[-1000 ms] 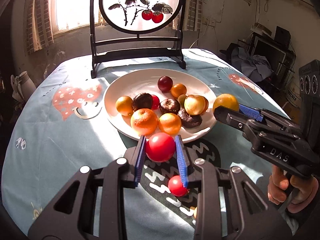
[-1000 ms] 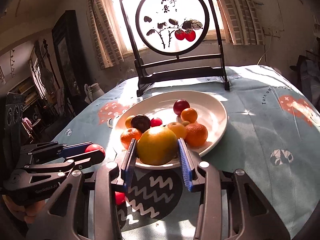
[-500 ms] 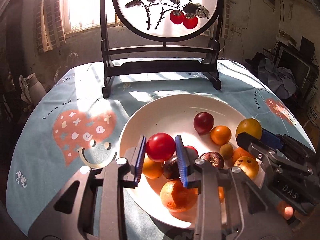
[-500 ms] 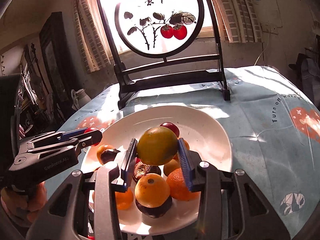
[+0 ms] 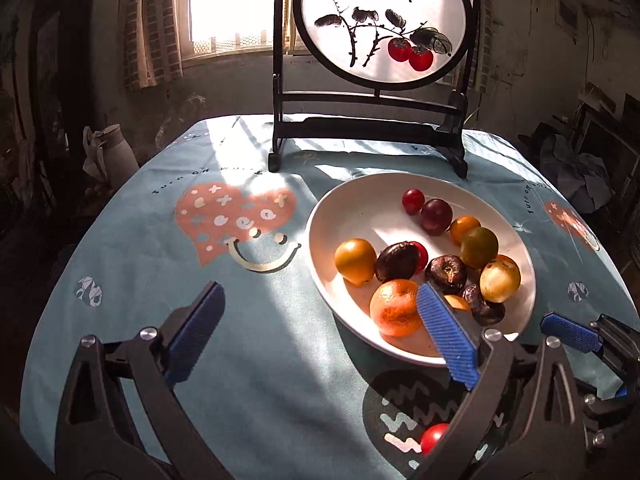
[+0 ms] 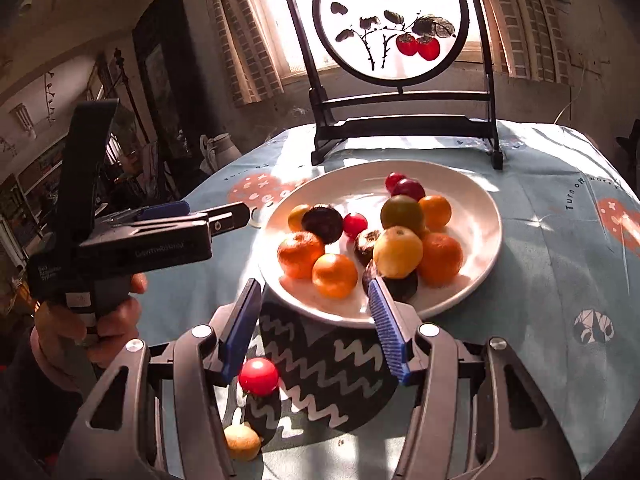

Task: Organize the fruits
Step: 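Move both tools back, right tool toward a small brown fruit, then grasp the small brown fruit with the right tool while the left grasps the last red tomato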

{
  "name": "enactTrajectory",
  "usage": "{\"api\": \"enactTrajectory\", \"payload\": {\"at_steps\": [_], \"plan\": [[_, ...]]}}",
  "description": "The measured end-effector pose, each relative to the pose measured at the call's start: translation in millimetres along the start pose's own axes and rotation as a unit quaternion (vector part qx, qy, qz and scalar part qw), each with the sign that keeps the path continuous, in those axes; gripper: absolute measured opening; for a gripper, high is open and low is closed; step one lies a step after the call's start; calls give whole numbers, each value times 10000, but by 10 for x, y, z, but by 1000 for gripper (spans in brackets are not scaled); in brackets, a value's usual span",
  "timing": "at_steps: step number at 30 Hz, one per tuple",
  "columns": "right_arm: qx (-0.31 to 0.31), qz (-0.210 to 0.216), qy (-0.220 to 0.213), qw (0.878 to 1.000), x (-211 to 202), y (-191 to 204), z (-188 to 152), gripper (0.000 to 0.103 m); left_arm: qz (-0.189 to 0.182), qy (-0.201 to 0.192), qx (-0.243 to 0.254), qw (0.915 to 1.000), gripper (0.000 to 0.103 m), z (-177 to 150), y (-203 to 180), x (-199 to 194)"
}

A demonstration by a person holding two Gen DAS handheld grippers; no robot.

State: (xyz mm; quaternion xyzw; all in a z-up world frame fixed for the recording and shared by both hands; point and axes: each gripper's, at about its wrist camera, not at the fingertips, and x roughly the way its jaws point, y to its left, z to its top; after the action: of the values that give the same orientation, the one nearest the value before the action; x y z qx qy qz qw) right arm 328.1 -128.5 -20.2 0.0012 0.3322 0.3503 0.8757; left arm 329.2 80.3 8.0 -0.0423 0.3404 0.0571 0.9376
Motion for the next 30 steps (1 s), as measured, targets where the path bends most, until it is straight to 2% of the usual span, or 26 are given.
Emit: {"api": "enactTrajectory", "payload": {"at_steps": [3,6,8,10,15,19,25,28,30], "plan": [[-195,168,529,9983,49,178,-271,57,38,62,-225,9997,99,-242,116,-69],[-485,233,850,9949,61,345,-423,57,312,185,-89,9993,99,-422,137,-72],[-669,290,906,9932,45,439,-465,57,411,292,-32,9987,99,-466,140,-53],[-810,314,999,9912,51,494,-506,57,341,365,-102,9987,99,-475,169,-52],[-972,220,1284,9867,149,541,-587,56,378,341,-132,9986,99,-472,194,-66],[-1072,166,1352,9849,165,556,-617,47,363,340,-100,9987,99,-471,176,-71],[-1209,40,1477,9816,202,563,-655,39,390,323,-73,9987,99,-470,172,-80],[-1304,22,1479,9804,185,574,-658,28,373,313,-105,9988,99,-467,181,-89],[-1298,17,1438,9810,154,565,-651,27,370,317,-109,9988,99,-467,185,-88]]}}
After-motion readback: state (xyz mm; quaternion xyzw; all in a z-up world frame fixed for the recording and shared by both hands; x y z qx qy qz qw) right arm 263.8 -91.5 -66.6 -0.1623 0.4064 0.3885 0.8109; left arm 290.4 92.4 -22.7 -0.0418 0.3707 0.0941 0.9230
